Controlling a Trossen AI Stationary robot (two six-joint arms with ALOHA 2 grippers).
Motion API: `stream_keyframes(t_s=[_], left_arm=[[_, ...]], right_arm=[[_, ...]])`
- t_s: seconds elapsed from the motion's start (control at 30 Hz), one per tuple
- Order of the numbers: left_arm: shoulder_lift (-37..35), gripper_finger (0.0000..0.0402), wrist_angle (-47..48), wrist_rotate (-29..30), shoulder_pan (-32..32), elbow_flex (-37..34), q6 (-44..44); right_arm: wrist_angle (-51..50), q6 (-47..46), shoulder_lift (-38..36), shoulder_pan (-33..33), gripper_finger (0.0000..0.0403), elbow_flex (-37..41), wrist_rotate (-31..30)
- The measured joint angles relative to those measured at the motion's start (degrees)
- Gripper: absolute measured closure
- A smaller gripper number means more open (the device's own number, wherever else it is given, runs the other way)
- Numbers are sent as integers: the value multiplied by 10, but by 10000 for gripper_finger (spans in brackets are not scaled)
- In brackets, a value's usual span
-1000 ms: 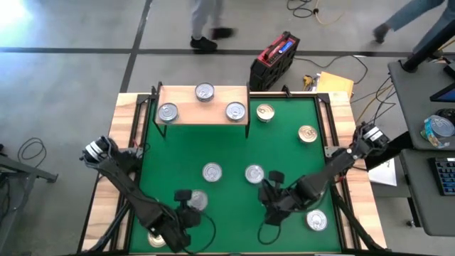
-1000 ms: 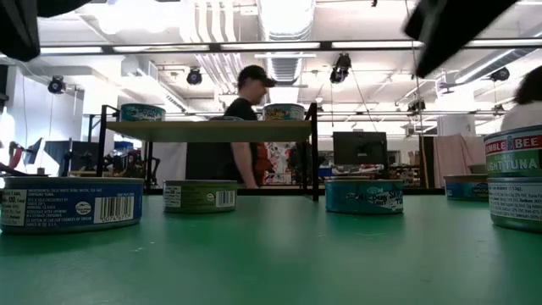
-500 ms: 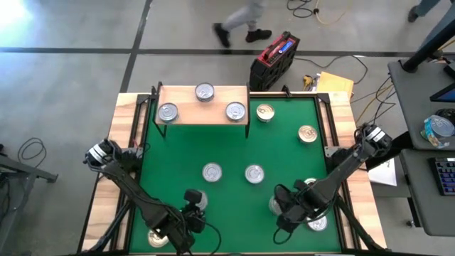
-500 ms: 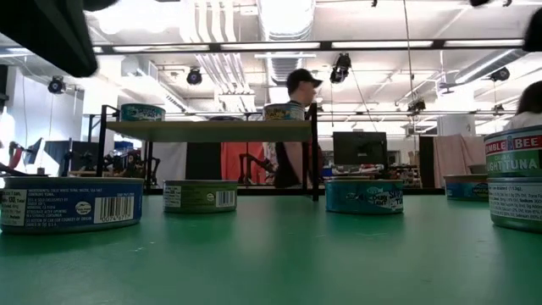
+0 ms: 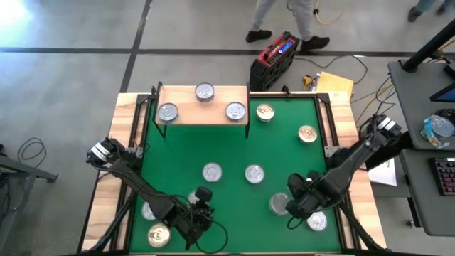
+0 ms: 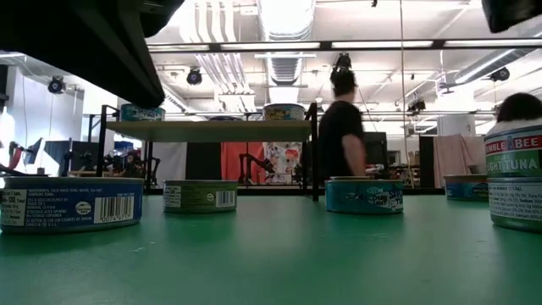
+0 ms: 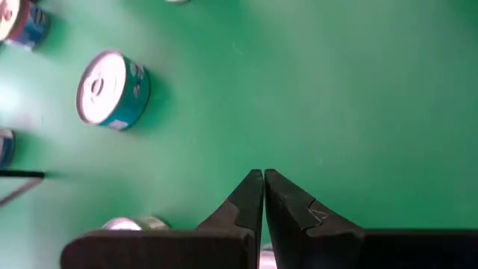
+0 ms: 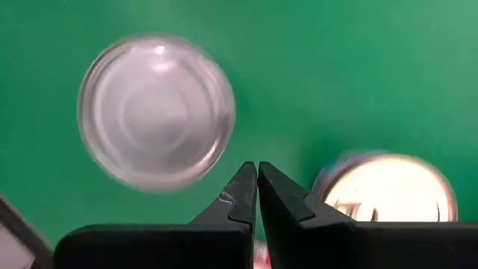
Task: Stack canned seafood by type on shelf
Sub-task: Put the bottom right white tuna can on the shelf
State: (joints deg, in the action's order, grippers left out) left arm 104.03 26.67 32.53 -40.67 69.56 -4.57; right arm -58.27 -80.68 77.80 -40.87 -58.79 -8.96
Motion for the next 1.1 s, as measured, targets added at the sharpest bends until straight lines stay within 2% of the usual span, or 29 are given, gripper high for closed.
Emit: stream_keyframes(t_s=[0.2,0.4,0.57,0.7,0.87,0.97,1.1], left_arm=[[-2,401,-26,41,9,-13,40],[-43,401,-43,50,29,-57,43],[-114,401,-171,41,41,-128,86],[-171,401,-274,23,38,-186,120],[-227,401,-308,25,36,-237,104],[-236,401,-324,25,40,-258,103],[-220,401,-382,25,45,-270,157]], right_arm=[[45,81,-46,-9,394,63,-122],[50,166,-44,-18,394,67,-164],[51,193,-42,-38,394,54,-220],[51,199,-42,-53,394,43,-226],[51,188,-42,-58,394,35,-226],[52,191,-42,-58,393,34,-226],[58,188,-42,-58,380,34,-221]])
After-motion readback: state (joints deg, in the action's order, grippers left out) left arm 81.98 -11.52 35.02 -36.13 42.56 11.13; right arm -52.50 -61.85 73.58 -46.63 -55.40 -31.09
